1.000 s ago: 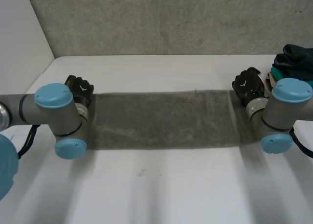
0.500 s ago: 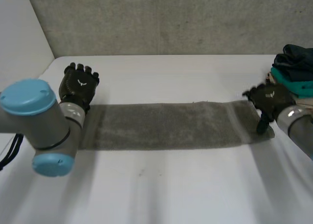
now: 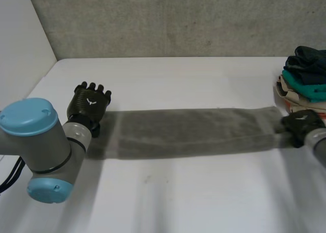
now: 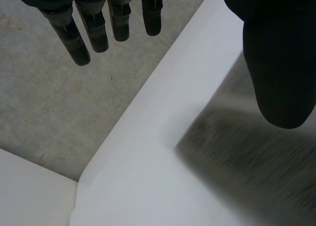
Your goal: Fold the laundry.
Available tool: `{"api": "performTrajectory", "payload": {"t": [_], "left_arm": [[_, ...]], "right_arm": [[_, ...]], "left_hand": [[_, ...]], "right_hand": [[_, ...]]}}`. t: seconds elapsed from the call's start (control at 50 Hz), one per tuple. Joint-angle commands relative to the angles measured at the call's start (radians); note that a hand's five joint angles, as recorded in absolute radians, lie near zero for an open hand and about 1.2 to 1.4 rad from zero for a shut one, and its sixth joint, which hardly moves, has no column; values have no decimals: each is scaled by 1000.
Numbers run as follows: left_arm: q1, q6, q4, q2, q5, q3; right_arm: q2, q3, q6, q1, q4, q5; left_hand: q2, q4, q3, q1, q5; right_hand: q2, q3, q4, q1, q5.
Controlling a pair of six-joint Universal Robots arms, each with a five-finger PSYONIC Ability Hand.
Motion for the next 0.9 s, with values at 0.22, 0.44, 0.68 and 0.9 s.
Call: {"api": "performTrajectory", "payload": {"t": [0.22, 0.44, 0.68, 0.9], "left_arm": [[5, -2, -1, 111, 4, -77], [-6, -3, -3, 136, -1, -84], [-56, -14, 0, 121, 1, -63], [-167, -63, 11, 32, 1, 57]], "right_arm": [[-202, 30, -328, 22, -66, 38], [-80, -44, -249, 569, -309, -121], [161, -136, -257, 786, -320, -299], [-68, 25, 1, 638, -271, -144]], "left_hand": [[-28, -24, -34, -11, -45], [-28, -24, -34, -11, -45], [-28, -24, -34, -11, -45], [-28, -24, -34, -11, -45]], "right_hand": [[221, 212, 200, 287, 243], [221, 212, 200, 287, 243], [221, 212, 200, 287, 243], [-1001, -1010, -1022, -934, -979]]}}
